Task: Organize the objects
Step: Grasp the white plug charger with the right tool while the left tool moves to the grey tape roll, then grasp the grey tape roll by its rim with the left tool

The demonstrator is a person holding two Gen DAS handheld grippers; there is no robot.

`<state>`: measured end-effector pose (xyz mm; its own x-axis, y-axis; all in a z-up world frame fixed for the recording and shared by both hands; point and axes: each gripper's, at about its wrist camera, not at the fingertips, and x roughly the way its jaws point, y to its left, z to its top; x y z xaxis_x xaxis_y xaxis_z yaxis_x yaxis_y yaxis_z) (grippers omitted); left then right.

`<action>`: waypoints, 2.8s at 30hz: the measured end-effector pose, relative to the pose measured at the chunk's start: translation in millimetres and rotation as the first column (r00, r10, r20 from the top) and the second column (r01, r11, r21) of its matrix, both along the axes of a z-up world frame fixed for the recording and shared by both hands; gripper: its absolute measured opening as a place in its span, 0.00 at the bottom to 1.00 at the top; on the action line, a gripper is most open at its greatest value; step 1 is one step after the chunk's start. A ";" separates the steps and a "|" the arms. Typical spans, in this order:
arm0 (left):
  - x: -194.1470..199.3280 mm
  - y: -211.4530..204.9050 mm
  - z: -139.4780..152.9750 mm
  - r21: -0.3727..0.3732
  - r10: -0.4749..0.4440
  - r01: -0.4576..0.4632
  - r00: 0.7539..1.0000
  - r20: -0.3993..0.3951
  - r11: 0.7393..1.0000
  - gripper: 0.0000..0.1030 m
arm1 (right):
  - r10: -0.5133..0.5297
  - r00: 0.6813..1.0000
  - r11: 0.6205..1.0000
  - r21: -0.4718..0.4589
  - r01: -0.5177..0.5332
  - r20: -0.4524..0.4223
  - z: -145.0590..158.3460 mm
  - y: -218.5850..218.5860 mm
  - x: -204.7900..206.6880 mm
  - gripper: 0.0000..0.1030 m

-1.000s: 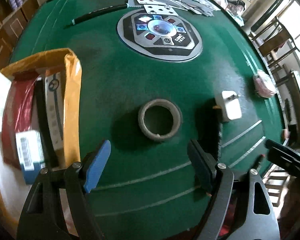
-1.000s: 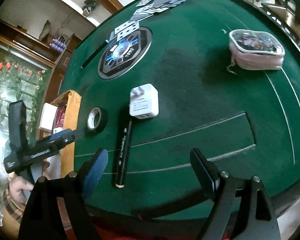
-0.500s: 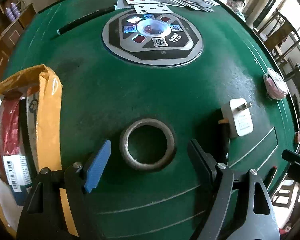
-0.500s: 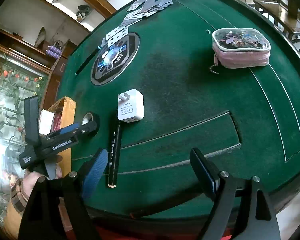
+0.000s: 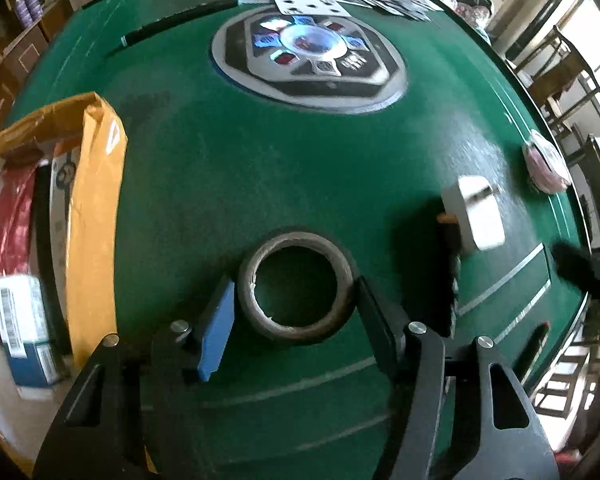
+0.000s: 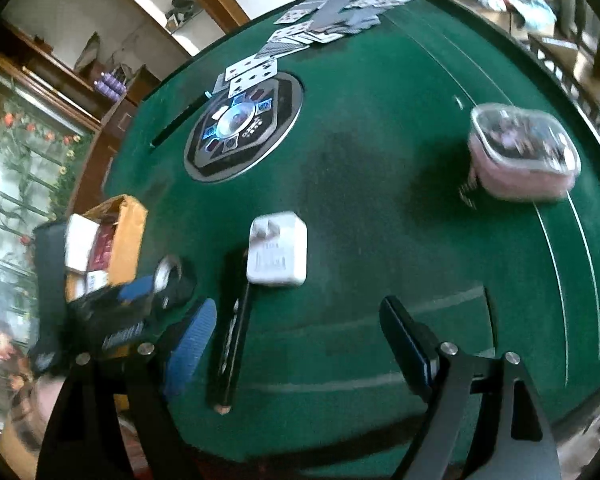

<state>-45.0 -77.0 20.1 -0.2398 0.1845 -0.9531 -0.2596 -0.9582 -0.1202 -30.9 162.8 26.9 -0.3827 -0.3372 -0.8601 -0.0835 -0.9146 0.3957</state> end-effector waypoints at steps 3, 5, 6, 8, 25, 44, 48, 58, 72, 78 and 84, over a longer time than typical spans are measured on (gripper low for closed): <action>15.9 2.9 0.6 0.008 -0.020 0.020 1.000 0.013 1.000 0.58 | 0.021 1.000 1.000 0.009 -0.022 0.016 -7.9 -8.9 -19.6 0.75; 26.5 4.4 0.5 0.006 -0.031 0.031 0.999 0.016 0.999 0.58 | 0.041 0.999 0.999 -0.007 -0.041 0.032 -13.3 -15.6 -30.0 0.74; 31.1 5.2 0.6 0.004 -0.035 0.035 0.999 0.017 0.999 0.58 | 0.054 0.998 0.999 -0.005 -0.054 0.035 -15.6 -19.6 -34.4 0.71; 37.1 5.3 0.9 0.005 -0.039 0.039 0.999 0.018 0.999 0.58 | 0.089 0.995 0.995 0.031 -0.091 0.043 -21.7 -29.2 -42.9 0.59; 38.9 -0.6 -0.1 -0.021 -0.011 0.011 1.000 0.013 1.000 0.58 | 0.143 0.987 0.952 0.261 -0.157 0.071 -35.5 -38.9 -53.9 0.40; 45.3 -16.4 13.2 0.051 0.059 -0.059 0.998 -0.006 0.997 0.58 | 0.167 0.986 0.969 0.184 -0.166 0.007 -8.2 -48.8 -36.9 0.40; 46.8 -20.0 22.0 0.043 0.073 -0.072 0.997 -0.025 0.997 0.58 | 0.182 0.983 0.968 0.177 -0.179 0.000 -3.4 -54.5 -35.7 0.40; 52.4 -28.8 35.4 -0.016 0.082 -0.083 0.994 -0.076 0.996 0.58 | 0.224 0.974 0.962 0.164 -0.219 -0.017 3.6 -74.1 -35.3 0.40; 57.8 -53.3 50.0 -0.039 0.123 -0.128 0.986 -0.115 0.991 0.58 | 0.293 0.955 0.948 0.147 -0.284 -0.044 16.8 -105.3 -34.3 0.40; 59.7 -73.4 55.2 -0.036 0.166 -0.171 0.979 -0.121 0.985 0.58 | 0.327 0.944 0.937 0.144 -0.317 -0.051 20.4 -121.1 -33.2 0.40; 61.8 -88.1 60.7 -0.035 0.196 -0.202 0.972 -0.132 0.979 0.58 | 0.357 0.933 0.928 0.138 -0.346 -0.056 22.3 -137.4 -31.6 0.40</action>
<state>16.7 -165.1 80.7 -0.3866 0.0754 -0.9191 -0.0729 -0.9960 -0.0511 -62.5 25.4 49.2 -0.3275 -0.3551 -0.8755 0.2791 -0.9217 0.2694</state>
